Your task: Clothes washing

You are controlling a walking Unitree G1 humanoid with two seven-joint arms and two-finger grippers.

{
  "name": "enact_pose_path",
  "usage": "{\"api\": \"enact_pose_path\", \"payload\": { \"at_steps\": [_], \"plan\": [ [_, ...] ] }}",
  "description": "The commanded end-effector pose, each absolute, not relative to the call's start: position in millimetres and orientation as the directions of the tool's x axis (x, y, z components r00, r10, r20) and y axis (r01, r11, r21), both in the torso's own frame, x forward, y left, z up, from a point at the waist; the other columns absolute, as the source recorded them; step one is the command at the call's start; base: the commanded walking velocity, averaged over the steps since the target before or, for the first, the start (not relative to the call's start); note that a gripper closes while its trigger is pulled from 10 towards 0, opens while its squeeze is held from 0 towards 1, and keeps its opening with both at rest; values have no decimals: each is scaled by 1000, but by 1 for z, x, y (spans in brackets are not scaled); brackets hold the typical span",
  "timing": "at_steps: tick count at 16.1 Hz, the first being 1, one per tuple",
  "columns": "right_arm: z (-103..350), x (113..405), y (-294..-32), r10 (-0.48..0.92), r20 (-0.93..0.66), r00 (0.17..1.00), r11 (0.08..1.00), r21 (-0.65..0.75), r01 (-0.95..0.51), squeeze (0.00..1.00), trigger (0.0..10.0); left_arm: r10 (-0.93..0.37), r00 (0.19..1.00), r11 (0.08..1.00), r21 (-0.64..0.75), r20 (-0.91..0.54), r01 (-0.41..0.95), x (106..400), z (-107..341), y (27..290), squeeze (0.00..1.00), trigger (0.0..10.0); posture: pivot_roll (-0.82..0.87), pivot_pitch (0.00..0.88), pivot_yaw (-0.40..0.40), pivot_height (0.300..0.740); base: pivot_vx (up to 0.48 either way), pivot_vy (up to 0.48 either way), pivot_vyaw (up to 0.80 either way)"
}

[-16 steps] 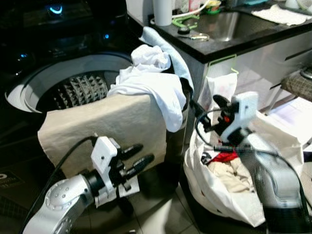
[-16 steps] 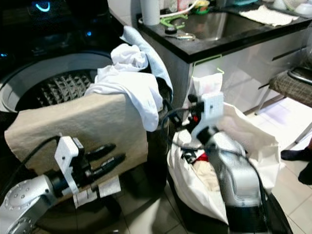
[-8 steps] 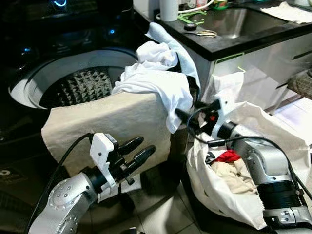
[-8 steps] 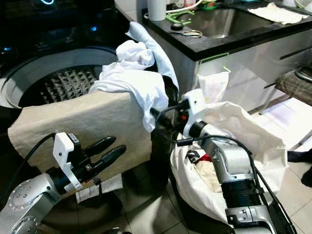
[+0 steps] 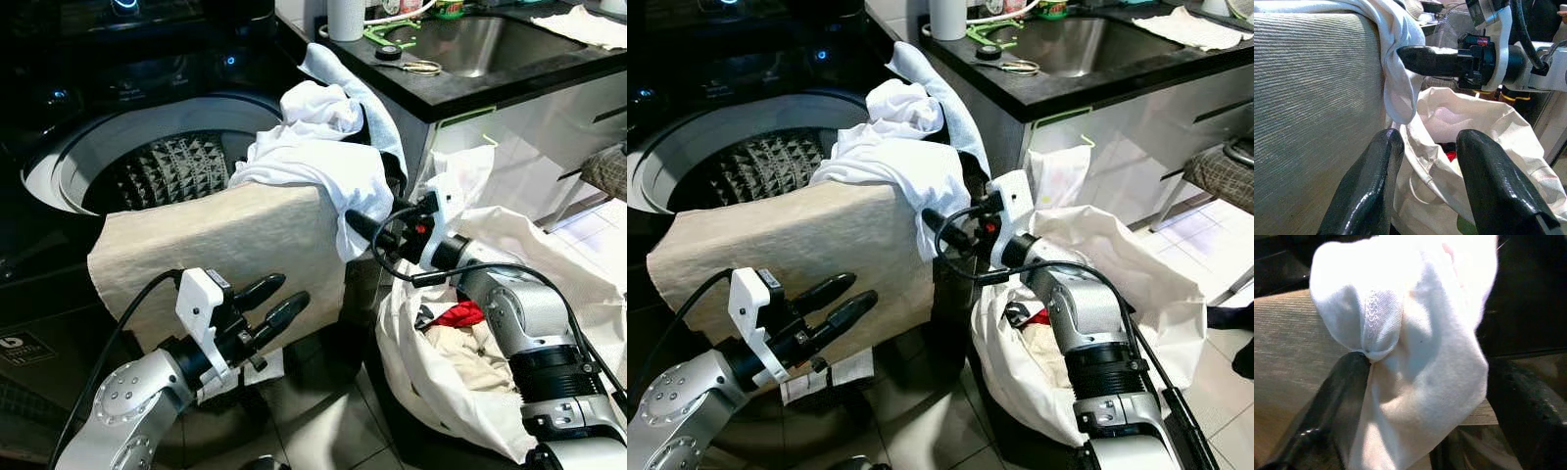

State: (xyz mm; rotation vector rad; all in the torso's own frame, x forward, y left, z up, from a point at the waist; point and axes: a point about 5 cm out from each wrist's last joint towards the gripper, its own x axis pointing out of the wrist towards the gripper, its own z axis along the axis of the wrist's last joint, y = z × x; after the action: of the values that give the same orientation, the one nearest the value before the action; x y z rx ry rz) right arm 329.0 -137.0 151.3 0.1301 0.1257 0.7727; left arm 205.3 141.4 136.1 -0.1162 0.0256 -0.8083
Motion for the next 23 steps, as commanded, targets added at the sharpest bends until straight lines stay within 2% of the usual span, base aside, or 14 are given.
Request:
{"api": "enact_pose_path", "payload": {
  "at_steps": [1,4,18,21,23],
  "plan": [
    [158,332,-136,718,-30,695,690,163,-705,0,0,-717,696,691,-92,33,717,205,140,144,0,10000,-20,23,55,740,0,0,0],
    [158,330,-132,750,-22,661,655,162,-738,0,0,-719,695,689,-97,33,718,205,140,144,0,10000,-19,21,52,740,0,0,0],
    [165,332,-130,781,8,624,617,145,-774,0,0,-716,698,692,-102,33,715,203,139,144,0,10000,-14,21,39,740,0,0,0],
    [190,336,-129,798,66,599,593,89,-800,0,0,-714,699,694,-103,35,713,202,139,143,0,10000,-10,21,34,740,0,0,0],
    [226,356,-138,768,144,624,626,40,-779,0,0,-707,706,700,-101,40,707,203,140,144,0,10000,-8,19,22,740,0,0,0]
  ]
}}
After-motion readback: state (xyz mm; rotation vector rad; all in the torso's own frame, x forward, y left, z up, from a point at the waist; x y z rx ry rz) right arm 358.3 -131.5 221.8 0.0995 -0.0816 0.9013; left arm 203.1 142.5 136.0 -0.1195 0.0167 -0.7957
